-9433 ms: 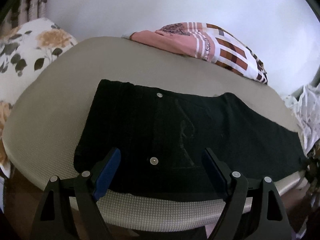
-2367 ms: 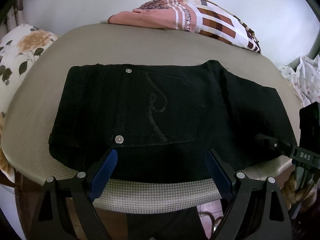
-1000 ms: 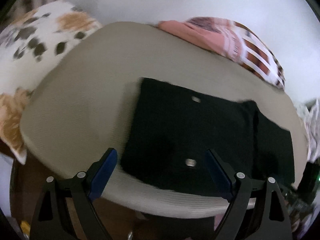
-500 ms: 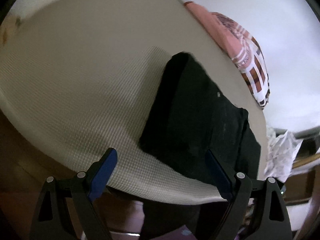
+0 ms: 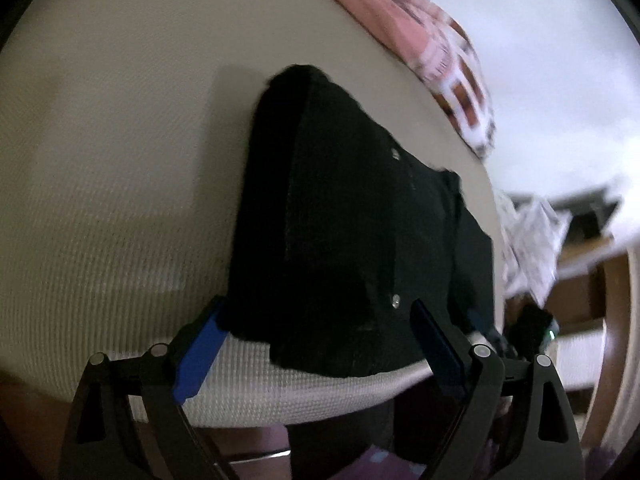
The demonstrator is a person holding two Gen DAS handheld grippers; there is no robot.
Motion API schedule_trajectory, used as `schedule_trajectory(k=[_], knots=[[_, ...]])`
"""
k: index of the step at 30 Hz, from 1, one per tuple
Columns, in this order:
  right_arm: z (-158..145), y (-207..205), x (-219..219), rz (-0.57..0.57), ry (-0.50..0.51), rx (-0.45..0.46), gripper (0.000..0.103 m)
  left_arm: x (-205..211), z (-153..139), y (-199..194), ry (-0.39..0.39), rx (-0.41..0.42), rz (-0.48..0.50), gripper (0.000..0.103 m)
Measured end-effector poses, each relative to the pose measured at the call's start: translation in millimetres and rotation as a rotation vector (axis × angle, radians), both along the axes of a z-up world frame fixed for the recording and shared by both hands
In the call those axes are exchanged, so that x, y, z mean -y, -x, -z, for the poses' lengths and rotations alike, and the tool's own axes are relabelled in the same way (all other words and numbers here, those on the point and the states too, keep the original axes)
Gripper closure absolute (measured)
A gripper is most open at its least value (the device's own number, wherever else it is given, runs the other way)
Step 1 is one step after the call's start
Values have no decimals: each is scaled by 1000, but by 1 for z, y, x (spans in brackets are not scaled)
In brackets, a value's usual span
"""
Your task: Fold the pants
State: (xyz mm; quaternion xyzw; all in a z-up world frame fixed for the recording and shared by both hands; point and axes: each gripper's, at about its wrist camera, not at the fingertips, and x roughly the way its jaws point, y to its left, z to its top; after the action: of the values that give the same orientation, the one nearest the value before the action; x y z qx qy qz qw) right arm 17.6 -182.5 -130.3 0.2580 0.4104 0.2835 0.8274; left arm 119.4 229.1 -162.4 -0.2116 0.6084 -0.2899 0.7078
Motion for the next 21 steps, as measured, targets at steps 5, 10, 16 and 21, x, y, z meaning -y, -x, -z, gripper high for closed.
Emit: schedule_trajectory(k=[5,10,16,21], knots=[[-2,0,-1,9,8,-3,42,-10,4,-13,113,-53,109,13],[-2,-1,-5,19,25,-3,37,-11,-8,-10,244,-31,157,13],[-6,-4,-13,8,56,5,26,-12,8,-10,222,-70,167,12],[-7,-4,-15,8,63,8,22,-7,8,-5,195,-73,213,10]])
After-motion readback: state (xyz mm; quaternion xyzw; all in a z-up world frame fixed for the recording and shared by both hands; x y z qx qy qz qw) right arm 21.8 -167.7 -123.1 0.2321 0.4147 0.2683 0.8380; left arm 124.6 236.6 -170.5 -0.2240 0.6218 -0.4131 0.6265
